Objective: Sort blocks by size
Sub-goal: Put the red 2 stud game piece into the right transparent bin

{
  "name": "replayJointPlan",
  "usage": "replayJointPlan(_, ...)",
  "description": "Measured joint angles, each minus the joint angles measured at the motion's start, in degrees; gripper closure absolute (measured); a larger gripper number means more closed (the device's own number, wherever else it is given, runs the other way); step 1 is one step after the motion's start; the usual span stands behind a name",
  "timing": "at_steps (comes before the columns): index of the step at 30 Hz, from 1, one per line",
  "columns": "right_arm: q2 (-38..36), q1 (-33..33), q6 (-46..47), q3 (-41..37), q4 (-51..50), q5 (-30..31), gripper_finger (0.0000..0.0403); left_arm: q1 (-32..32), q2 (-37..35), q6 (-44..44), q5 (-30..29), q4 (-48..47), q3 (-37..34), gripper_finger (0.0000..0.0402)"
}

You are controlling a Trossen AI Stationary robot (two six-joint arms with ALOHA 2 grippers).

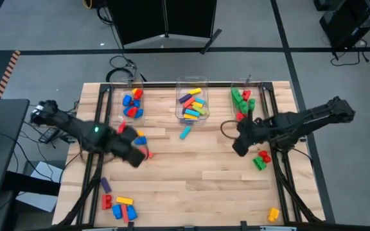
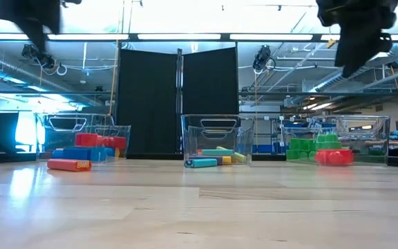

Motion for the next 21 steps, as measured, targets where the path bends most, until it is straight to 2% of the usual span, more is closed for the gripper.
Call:
replayJointPlan(8, 2.47, 6.09, 1.41, -0.90, 1.66, 0.16, 0.0170, -17.65, 0.71, -31.25, -0.76, -0.30, -2.98, 0.0126)
replayJointPlan(11, 3.23, 6.89, 1.20, -0.90, 1.87, 1.00, 0.0170, -22.48, 0.91, -39.58, -0.80, 2.38, -4.52, 0.0126)
replayJointPlan(14, 3.54, 7.20, 1.13, -0.90, 2.69, 1.53, 0.0170, -25.36, 1.14, -41.94, 2.33, 6.68, -6.61, 0.0126)
replayJointPlan(17, 3.71, 7.20, 0.40, -0.90, 4.28, 1.55, 0.0170, -27.28, 2.29, -42.01, 8.49, 9.72, -8.14, 0.0126)
replayJointPlan(21, 3.97, 7.18, -0.93, -0.90, 6.27, 1.69, 0.0170, -29.45, 3.64, -38.82, 15.01, 11.03, -9.84, 0.0126)
